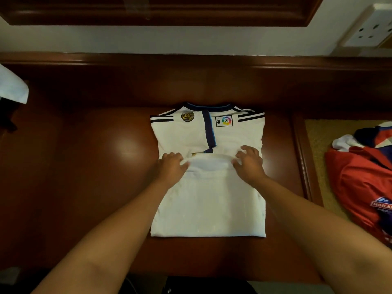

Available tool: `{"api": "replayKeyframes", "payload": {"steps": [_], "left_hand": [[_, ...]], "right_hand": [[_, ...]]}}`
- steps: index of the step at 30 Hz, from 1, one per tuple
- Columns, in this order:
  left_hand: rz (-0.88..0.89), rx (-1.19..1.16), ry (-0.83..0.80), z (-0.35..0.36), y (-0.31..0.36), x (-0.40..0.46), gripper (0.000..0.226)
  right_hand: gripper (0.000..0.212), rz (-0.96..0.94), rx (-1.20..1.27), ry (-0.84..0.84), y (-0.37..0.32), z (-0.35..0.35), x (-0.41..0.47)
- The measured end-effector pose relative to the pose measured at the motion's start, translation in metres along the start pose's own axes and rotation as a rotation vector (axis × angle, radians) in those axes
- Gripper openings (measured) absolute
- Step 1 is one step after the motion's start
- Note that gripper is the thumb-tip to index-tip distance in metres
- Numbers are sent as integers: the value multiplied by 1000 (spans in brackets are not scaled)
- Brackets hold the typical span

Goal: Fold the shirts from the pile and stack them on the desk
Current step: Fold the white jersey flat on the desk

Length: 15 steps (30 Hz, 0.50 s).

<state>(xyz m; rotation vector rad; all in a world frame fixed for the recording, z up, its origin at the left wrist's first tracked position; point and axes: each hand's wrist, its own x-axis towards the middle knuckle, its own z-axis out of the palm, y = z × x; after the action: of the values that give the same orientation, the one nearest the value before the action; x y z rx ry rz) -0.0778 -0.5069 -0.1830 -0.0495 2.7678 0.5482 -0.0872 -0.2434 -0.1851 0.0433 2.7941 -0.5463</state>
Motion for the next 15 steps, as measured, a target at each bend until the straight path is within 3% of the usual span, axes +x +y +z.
{"api": "replayKeyframes", "payload": {"steps": [5,8,11,13,15], "left_hand": [[-244,-53,159,-9,-2,-4,42],[-48,71,248,4,2,-21,37],[166,220,140,25,-2,-37,41],[127,259,27,32,-8,-41,47],[75,268,-7,33,-12,-42,50]], "right_hand": [[50,113,-35,70,-9,-4,-2],[56,-51,-67,109,-13,13,-26],[53,-286,-158,-59,-3,35,-51],[62,-276,-196,-150,9,42,-52],[58,-171,-206,-175,16,41,-47]]}}
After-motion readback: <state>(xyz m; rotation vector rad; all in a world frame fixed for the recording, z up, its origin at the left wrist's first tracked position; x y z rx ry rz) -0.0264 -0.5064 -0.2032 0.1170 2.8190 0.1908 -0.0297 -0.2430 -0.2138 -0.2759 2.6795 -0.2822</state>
